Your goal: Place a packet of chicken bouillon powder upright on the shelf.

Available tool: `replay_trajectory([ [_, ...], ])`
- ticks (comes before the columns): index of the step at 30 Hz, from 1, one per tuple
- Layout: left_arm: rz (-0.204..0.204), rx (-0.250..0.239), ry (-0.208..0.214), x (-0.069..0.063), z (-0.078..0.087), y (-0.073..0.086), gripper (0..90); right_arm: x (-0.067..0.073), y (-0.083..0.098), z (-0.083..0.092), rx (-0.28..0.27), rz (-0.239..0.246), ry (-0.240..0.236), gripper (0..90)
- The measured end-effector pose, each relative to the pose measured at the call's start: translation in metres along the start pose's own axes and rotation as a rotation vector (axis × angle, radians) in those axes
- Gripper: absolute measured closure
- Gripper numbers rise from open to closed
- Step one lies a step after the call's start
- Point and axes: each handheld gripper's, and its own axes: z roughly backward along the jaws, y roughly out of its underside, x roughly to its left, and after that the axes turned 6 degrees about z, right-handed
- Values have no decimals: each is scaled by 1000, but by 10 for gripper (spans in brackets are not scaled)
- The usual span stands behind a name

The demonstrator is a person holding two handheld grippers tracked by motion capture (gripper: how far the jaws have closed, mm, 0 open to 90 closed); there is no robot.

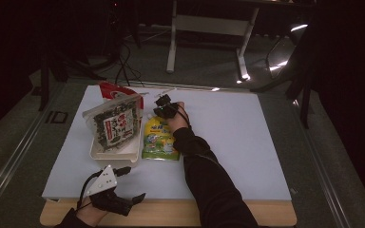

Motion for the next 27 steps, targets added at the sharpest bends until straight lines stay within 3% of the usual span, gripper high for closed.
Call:
replay_trajectory([
  [8, -1, 6, -6, -1, 1, 2, 24, 5, -2, -17, 79, -2, 24, 900],
  [12, 4, 7, -6, -1, 1, 3, 23, 6, -3, -17, 93, -19, 8, 900],
  [17, -5, 8, -5, -2, 0, 2, 24, 8, -2, -14, 110, -6, -19, 900],
  [21, -7, 9, -4, -2, -1, 1, 24, 20, 9, -3, 102, 33, -42, 900],
  [27, -15, 6, -4, -2, -3, -1, 24, 35, 23, 12, 104, 40, -41, 900],
])
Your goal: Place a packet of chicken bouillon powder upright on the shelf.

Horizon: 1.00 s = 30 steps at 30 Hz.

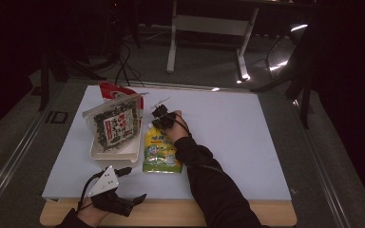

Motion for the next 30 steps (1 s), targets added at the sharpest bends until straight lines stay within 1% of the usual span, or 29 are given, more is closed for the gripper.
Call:
replay_trajectory([
  [6, 0, 2, 0, 1, -2, -1, 24, 16, 16, 14, -6, 25, -34, 900],
  [13, -4, 2, 5, 1, -5, -3, 24, 33, 30, 26, -5, 32, -21, 900],
  [14, -4, 2, 7, 0, -6, -3, 24, 35, 32, 28, -1, 27, -23, 900],
  [19, -11, 2, 15, -1, -9, -5, 24, 41, 38, 33, -8, 34, -28, 899],
  [20, -13, -1, 23, 0, -10, -6, 24, 41, 39, 34, -7, 38, -24, 879],
  [21, -16, 1, 22, 0, -10, -6, 23, 39, 38, 38, -8, 46, -13, 805],
  [22, -16, 2, 26, 0, -11, -6, 24, 38, 38, 40, -15, 65, -13, 778],
  [23, -14, 1, 29, 0, -11, -6, 24, 38, 38, 43, -20, 91, 0, 740],
  [24, -12, 1, 30, 0, -12, -6, 24, 37, 39, 46, -20, 109, 18, 724],
  [25, -15, 3, 29, 0, -12, -6, 24, 36, 39, 50, -25, 115, 19, 711],
  [26, -16, 5, 31, 1, -13, -6, 23, 34, 40, 54, -36, 113, 15, 667],
  [29, -18, 8, 34, 1, -15, -6, 24, 29, 42, 67, -49, 104, 26, 568],
  [30, -17, 9, 37, 1, -16, -6, 24, 28, 43, 72, -56, 108, 29, 564],
])
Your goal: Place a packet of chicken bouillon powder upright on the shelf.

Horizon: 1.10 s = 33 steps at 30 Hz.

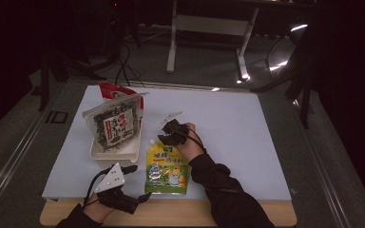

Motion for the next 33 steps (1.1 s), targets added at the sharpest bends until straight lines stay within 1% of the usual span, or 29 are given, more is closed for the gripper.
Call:
replay_trajectory([
  [2, -3, 8, 0, 0, -1, 0, 24, -2, 2, 10, -10, 15, 11, 557],
  [4, -6, 12, 0, -1, -2, 0, 24, -7, 4, 20, -17, 10, 5, 542],
  [5, -7, 14, 1, -1, -3, 0, 23, -8, 6, 26, -22, 0, 8, 541],
  [8, -8, 15, 2, -1, -3, 0, 23, -16, 10, 42, -43, -18, -20, 513],
  [9, -10, 15, 1, -1, -4, 1, 24, -18, 12, 47, -44, -23, -34, 500],
  [10, -8, 16, 2, -1, -4, 1, 24, -21, 14, 51, -42, -22, -24, 493],
  [12, -10, 17, 1, 0, -3, 1, 24, -28, 19, 56, -29, -32, -25, 465],
  [13, -11, 17, 1, 0, -3, 1, 24, -32, 22, 57, -21, -47, -15, 466],
  [15, -10, 18, 2, 0, -4, 1, 24, -40, 28, 56, -3, -87, -38, 459],
  [16, -11, 19, 2, 0, -4, 1, 24, -42, 30, 55, 1, -103, -36, 461],
  [17, -12, 19, 1, 0, -4, 1, 24, -44, 33, 54, 17, -118, -52, 460],
  [20, -12, 22, 2, 0, -4, 1, 24, -44, 38, 47, 55, -138, -84, 431],
  [22, -10, 23, 4, 0, -5, 2, 24, -42, 40, 42, 78, -135, -91, 426],
  [24, -13, 26, 3, 0, -5, 2, 24, -41, 42, 37, 107, -148, -105, 416],
  [26, -11, 24, 3, 0, -5, 2, 24, -41, 43, 33, 123, -149, -125, 431],
  [28, -11, 25, 4, 0, -5, 2, 24, -40, 43, 31, 143, -151, -125, 437],
  [29, -10, 25, 5, 0, -5, 2, 24, -40, 43, 30, 147, -150, -136, 445],
  [32, -13, 27, 4, 0, -5, 2, 24, -38, 43, 28, 179, -119, -159, 547],
  [33, -12, 28, 5, 0, -5, 2, 24, -36, 42, 28, 190, -103, -150, 596],
])
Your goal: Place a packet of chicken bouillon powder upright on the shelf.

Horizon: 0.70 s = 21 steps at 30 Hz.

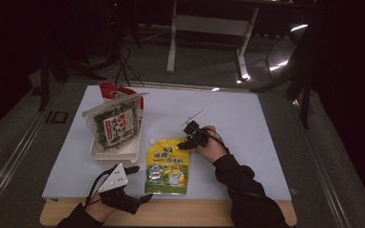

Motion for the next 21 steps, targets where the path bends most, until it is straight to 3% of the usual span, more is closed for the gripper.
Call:
replay_trajectory([
  [4, -1, 0, 0, 0, -1, 0, 24, 9, -3, 3, 39, 38, -13, 893],
  [8, -4, 3, -2, 0, -1, 0, 24, 23, -10, 9, 50, 117, 42, 900],
  [11, 1, 1, -2, 0, 0, 0, 24, 29, -13, 15, 37, 142, 72, 900],
  [16, 3, -2, -6, 2, 0, 0, 23, 33, -14, 28, -20, 158, 81, 900],
  [21, 4, -2, -6, 2, 0, 0, 24, 39, -16, 50, -113, 189, 73, 900],
])
